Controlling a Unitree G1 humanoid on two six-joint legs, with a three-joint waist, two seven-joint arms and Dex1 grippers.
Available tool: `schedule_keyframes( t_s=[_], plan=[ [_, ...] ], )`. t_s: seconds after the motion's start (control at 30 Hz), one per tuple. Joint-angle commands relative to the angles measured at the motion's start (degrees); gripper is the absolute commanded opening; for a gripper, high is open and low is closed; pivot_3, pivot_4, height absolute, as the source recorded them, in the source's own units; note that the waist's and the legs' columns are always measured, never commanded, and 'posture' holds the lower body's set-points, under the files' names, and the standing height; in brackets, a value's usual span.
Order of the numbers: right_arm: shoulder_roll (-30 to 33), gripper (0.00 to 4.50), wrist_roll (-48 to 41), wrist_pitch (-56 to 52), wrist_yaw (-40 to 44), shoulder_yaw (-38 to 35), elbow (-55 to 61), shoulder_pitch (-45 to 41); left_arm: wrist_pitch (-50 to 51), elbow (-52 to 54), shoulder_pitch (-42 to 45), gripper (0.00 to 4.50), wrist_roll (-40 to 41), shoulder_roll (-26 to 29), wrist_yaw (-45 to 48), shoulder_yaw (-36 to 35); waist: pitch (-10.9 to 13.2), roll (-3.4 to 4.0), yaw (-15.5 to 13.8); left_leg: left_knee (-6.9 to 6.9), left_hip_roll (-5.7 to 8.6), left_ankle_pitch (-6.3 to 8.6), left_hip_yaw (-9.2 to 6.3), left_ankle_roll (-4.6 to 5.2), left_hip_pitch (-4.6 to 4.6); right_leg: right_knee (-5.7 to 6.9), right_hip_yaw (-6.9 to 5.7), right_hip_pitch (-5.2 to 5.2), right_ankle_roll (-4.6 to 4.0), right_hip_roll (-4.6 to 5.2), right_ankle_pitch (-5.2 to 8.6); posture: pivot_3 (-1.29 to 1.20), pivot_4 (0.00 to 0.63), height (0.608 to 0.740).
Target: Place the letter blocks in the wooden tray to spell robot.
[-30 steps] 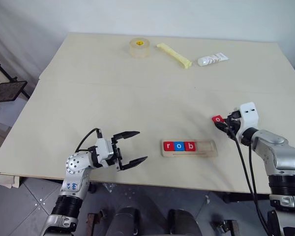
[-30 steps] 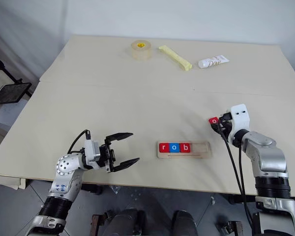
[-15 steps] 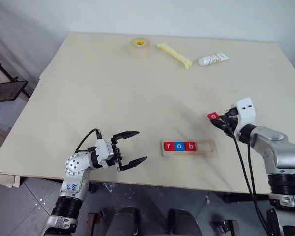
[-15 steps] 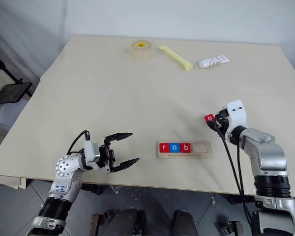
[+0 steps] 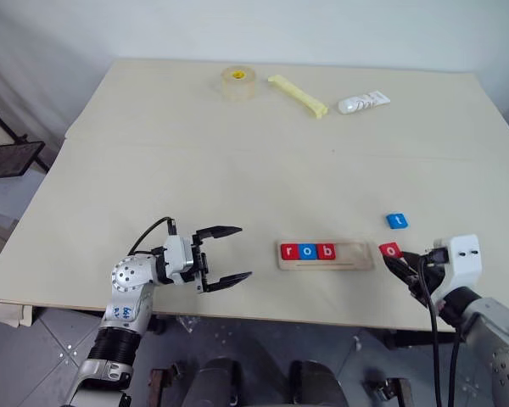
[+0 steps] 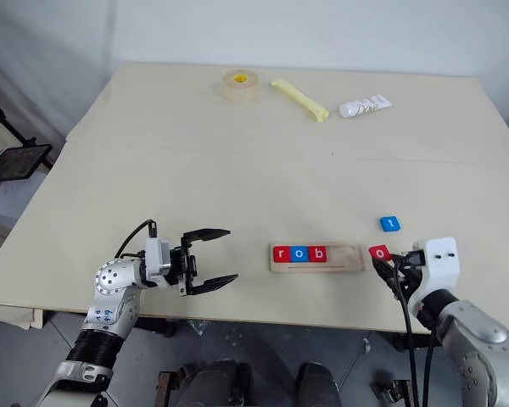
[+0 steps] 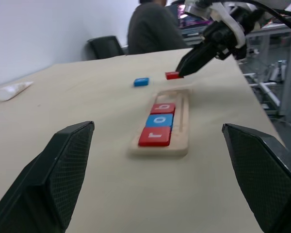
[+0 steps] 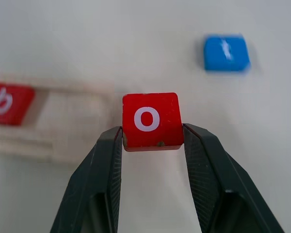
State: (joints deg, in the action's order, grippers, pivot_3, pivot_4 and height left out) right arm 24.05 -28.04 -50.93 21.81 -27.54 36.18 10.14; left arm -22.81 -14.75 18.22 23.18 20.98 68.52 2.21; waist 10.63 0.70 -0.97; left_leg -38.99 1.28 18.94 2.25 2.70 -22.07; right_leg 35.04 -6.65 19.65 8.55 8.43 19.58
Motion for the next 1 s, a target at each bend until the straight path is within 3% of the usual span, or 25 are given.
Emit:
schedule_keyframes(
  t_s=[0.03,0.4,0.7,0.83,1.0],
  plan=[
    [-1.4,1.46,1.3,4.4,-1.6,0.0,1.1,1.8,0.0,-1.0,1.1,4.5,0.5,-0.6,0.2,-0.3,0.0,0.03,0.0,0.0,0.0,0.0,0.0,-0.01,0.01,0.03,0.03,0.02,0.0,0.0,0.0,0.0,0.15,0.74],
    [-2.5,1.46,4.0,11.5,-3.9,1.7,-6.7,-0.2,1.8,1.3,0.3,4.5,0.8,-0.9,0.5,0.1,0.0,0.02,-0.2,0.01,0.02,-0.01,-0.01,0.01,0.0,0.04,0.06,0.04,0.0,0.0,0.0,0.0,0.15,0.74],
    [-0.5,4.48,4.0,15.8,-1.1,2.7,-4.7,2.1,3.0,3.6,-1.4,4.5,0.9,-0.1,0.2,-0.4,0.0,0.02,-0.3,0.03,0.02,-0.01,-0.02,0.01,-0.01,0.04,0.06,0.04,0.0,0.0,0.0,0.0,0.15,0.74],
    [6.7,4.48,3.7,18.5,7.7,3.4,-5.2,3.9,3.5,4.1,-1.7,4.5,1.1,0.3,0.5,-0.5,0.0,0.03,-0.3,0.0,0.03,0.0,0.0,0.03,-0.01,0.02,0.08,0.03,0.0,0.0,0.0,0.0,0.15,0.74],
    [16.9,4.48,2.9,23.8,20.7,3.3,-14.4,1.8,4.2,3.9,-1.1,4.5,1.2,0.2,1.0,-0.1,0.0,0.0,-0.4,0.0,0.01,-0.01,-0.02,0.05,0.01,-0.05,0.02,-0.04,0.0,-0.01,0.0,0.0,0.15,0.74]
  ],
)
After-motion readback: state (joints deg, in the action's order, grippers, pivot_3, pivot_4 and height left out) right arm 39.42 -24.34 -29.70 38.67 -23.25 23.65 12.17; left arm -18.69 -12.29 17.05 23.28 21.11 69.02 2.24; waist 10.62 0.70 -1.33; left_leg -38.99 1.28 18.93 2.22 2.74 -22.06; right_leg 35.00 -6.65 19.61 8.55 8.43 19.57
